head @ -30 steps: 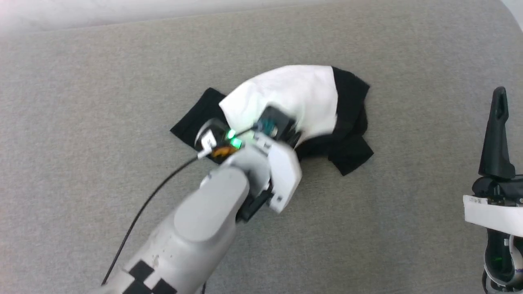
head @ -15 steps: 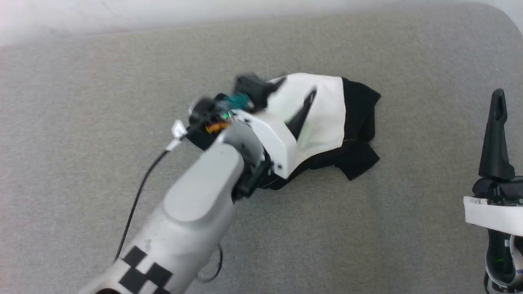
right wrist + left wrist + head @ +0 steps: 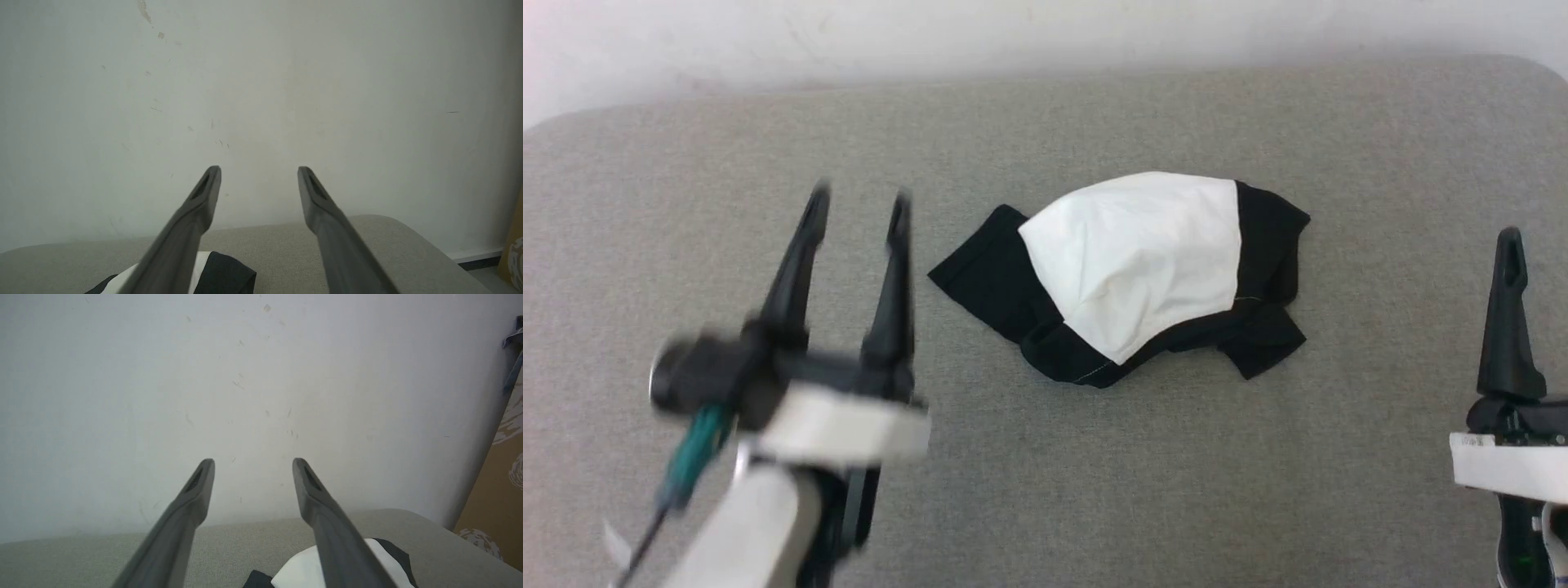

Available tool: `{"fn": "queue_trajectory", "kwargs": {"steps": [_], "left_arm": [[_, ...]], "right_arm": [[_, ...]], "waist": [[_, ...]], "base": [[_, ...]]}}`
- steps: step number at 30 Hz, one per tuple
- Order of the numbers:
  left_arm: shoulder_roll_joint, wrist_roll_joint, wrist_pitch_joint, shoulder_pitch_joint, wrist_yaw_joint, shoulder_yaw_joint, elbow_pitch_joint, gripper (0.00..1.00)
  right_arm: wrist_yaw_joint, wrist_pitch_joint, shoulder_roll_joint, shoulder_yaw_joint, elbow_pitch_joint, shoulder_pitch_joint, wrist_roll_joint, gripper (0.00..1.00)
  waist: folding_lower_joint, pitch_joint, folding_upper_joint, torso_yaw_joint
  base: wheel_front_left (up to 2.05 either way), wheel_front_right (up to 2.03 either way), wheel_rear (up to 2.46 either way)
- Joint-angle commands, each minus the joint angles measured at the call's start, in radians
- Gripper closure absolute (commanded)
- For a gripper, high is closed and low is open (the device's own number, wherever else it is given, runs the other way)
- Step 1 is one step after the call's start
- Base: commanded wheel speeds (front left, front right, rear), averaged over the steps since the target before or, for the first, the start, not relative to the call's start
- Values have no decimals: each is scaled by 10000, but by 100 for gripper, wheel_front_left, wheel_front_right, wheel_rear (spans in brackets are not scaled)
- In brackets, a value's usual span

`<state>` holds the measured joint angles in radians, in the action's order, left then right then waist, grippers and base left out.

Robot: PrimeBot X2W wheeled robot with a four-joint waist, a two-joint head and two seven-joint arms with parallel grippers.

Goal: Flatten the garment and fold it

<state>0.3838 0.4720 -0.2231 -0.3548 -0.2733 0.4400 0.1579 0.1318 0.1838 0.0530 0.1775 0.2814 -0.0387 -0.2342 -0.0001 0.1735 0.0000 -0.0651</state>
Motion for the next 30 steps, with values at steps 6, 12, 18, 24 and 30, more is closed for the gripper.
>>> {"fn": "queue_trajectory", "kwargs": {"steps": [6,12,18,24,30], "left_arm": [[-421,-252,-376,3293,-598,-668,1710,0],[-1392,-822,-383,4396,44,-1257,1693,0],[-1942,-1362,-385,4187,893,-1812,1611,0],[-2386,-1761,-385,3999,1463,-2052,1458,0],[-2831,-2015,-386,3800,1888,-2082,1186,0]], "right_arm": [[-11,-79,-28,47,-228,605,-178,0],[-11,-240,-28,-10,-591,965,-311,0],[-11,-885,175,-362,-575,135,96,0],[-11,-2846,1707,-1083,-770,-1146,-505,0],[-11,-4972,3134,-1546,-1823,-1759,-1524,0]], "waist": [[1,-67,0,365],[1,-13,0,766],[1,153,0,951],[1,614,0,1070],[1,1265,0,1372]], "base": [[0,0,0],[0,0,0],[0,0,0],[0,0,0],[0,0,0]]}}
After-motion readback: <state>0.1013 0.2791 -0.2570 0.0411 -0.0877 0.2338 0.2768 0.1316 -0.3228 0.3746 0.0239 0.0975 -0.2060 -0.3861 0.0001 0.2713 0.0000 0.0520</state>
